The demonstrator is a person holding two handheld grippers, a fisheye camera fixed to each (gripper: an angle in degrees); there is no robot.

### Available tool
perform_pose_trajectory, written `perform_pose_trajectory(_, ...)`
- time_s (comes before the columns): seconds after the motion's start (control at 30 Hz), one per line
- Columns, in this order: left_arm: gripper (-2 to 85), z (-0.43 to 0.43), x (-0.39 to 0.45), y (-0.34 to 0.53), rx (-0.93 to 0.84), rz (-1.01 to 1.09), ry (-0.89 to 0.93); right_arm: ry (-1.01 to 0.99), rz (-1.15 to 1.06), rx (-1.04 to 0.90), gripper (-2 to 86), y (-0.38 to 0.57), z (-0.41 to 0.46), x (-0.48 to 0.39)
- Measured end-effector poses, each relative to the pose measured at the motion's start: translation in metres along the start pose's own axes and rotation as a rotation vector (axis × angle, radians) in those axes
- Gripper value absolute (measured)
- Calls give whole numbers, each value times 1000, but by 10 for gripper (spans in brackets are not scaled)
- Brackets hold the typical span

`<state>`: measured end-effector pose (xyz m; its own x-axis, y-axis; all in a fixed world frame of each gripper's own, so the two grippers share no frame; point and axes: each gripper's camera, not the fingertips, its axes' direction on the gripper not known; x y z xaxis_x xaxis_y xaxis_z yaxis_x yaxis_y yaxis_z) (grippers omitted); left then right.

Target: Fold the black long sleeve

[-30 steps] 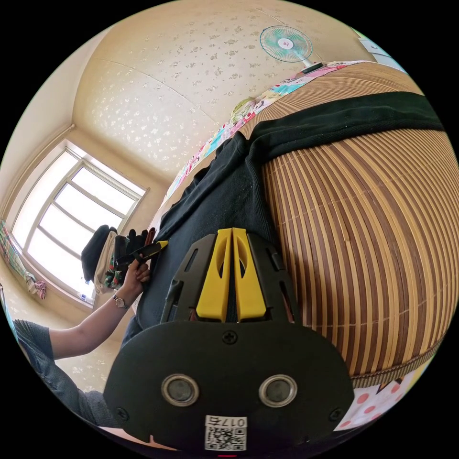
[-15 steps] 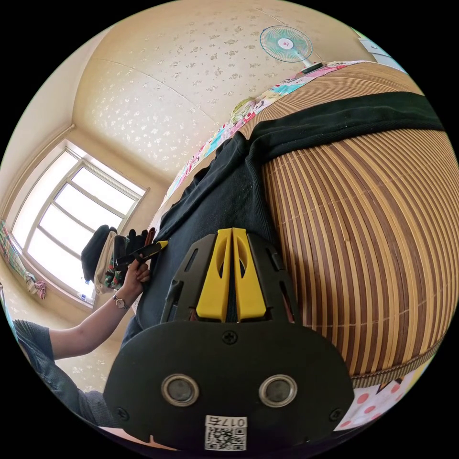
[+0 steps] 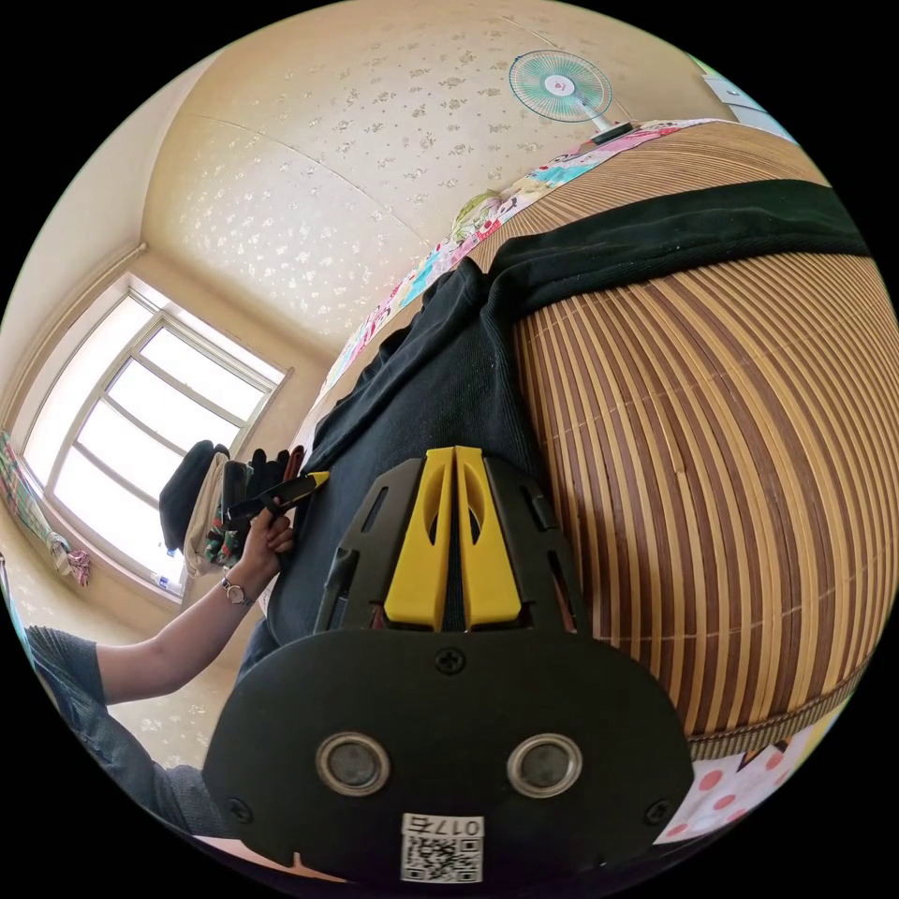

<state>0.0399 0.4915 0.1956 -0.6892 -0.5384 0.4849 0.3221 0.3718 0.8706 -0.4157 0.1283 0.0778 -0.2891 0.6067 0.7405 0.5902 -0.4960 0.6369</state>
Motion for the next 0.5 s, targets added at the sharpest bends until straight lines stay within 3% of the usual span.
perform_pose_trajectory(0.5, -10, 17, 9, 15, 1, 4, -9, 2, 1, -2, 4, 8, -13, -16)
